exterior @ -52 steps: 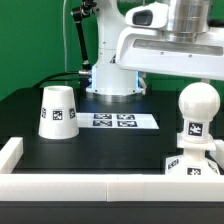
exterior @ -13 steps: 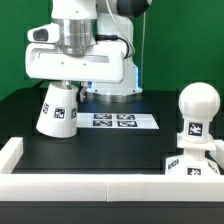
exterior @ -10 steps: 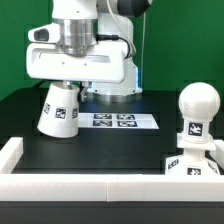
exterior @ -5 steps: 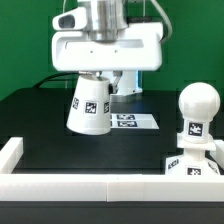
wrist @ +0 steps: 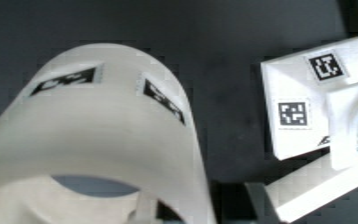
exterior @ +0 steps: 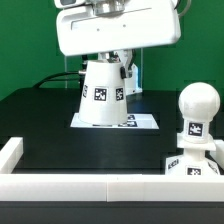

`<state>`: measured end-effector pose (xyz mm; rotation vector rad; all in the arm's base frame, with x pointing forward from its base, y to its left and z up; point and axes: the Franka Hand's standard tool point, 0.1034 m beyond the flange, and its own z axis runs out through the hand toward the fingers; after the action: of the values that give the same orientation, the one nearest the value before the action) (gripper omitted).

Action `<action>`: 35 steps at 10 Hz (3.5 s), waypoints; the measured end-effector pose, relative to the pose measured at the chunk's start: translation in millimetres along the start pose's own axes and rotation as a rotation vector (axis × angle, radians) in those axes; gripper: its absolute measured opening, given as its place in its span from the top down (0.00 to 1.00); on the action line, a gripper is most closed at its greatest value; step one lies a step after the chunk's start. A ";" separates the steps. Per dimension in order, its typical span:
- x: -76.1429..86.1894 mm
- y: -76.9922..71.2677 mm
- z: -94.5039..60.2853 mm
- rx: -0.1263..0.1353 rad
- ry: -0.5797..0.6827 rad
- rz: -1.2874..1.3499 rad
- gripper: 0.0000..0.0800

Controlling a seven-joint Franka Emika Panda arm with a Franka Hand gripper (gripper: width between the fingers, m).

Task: Assemble lamp

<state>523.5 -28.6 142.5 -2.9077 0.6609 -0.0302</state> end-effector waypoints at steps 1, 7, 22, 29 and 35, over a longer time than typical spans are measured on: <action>0.0 0.2 0.2 0.000 0.000 0.000 0.94; 11.5 -64.0 -39.1 0.045 -0.013 0.074 0.94; 31.0 -152.6 0.0 0.013 -0.023 0.225 0.94; 29.9 -135.4 4.9 -0.007 -0.062 0.186 0.66; 23.4 -135.3 -2.2 -0.098 -0.208 0.186 0.13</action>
Offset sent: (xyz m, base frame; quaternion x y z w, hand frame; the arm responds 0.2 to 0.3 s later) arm 0.0181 0.0337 0.0309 -0.0101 0.0125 -0.0174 0.9997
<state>602.3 81.3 165.9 -2.8715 0.9139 0.3301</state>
